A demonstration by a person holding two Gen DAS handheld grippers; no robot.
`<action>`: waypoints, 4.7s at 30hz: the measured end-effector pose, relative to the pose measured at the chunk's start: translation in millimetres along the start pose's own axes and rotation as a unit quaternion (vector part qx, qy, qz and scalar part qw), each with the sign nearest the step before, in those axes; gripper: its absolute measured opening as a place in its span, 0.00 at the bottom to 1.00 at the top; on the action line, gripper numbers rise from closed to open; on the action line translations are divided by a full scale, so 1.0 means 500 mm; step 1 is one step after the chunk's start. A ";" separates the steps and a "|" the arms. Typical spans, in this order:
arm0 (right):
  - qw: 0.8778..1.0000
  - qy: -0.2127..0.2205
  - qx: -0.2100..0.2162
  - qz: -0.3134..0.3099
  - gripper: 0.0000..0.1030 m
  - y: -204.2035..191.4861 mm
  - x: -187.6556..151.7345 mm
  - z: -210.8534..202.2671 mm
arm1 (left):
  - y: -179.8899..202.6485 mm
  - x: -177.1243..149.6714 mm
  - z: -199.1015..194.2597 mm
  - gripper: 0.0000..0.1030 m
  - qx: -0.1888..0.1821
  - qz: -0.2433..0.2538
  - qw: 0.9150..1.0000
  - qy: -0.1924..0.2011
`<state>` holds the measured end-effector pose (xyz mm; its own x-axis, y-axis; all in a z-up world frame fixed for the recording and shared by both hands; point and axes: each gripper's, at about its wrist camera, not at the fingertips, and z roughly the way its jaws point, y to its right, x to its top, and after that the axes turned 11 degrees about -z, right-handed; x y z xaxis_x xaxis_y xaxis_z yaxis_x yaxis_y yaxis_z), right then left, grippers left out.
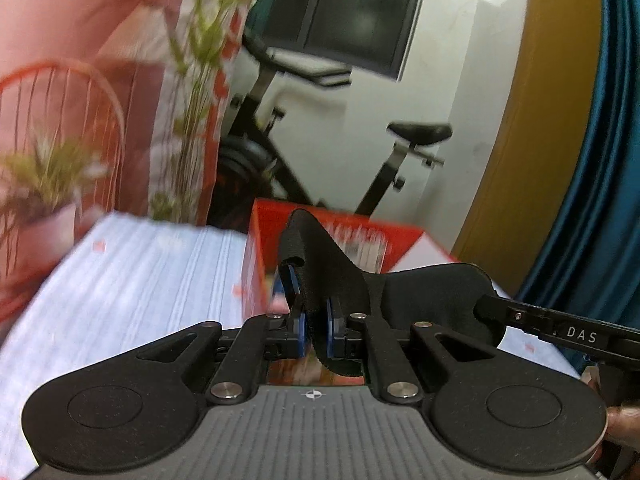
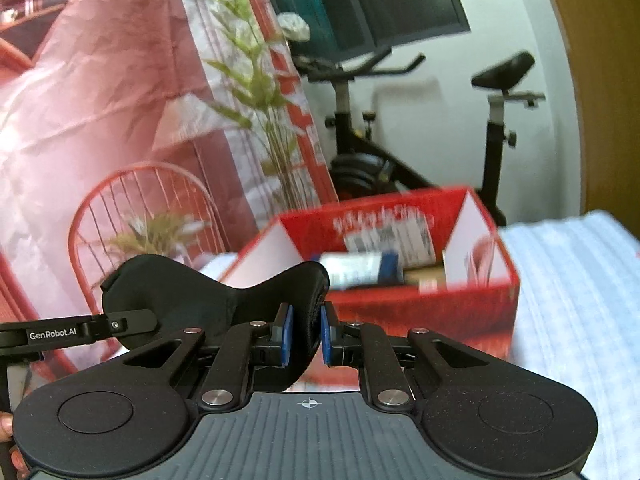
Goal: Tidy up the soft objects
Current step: 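Lift the black eye mask with both tools over the red box, then lower the eye mask into the box and open both tools, then lower the left tool onto the green knitted pouch and close on it, then lift the green pouch with the left tool over the red box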
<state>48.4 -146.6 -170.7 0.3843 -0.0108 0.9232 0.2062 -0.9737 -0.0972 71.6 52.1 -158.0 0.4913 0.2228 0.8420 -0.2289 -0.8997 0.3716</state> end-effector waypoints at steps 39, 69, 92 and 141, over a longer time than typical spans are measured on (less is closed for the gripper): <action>0.983 -0.127 -0.075 -0.108 0.13 0.129 0.066 0.315 | 0.080 0.050 0.408 0.10 0.029 0.065 0.977 -0.202; 0.992 -0.069 -0.087 -0.065 0.93 0.101 0.077 0.144 | 0.067 0.090 0.186 0.85 0.037 0.075 0.990 -0.115; 0.995 -0.050 -0.072 -0.054 1.00 -0.005 -0.080 0.013 | -0.032 -0.079 0.035 0.84 0.054 0.036 0.989 -0.134; 0.975 -0.182 0.093 -0.091 0.57 -0.126 -0.208 0.162 | -0.049 -0.192 0.159 0.49 -0.008 -0.054 0.971 -0.234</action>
<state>68.5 -65.6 -290.6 0.6132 0.2723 0.7415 0.4467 -0.8937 -0.0412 96.7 22.8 -278.9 0.8401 0.1180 0.5294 -0.1655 -0.8737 0.4574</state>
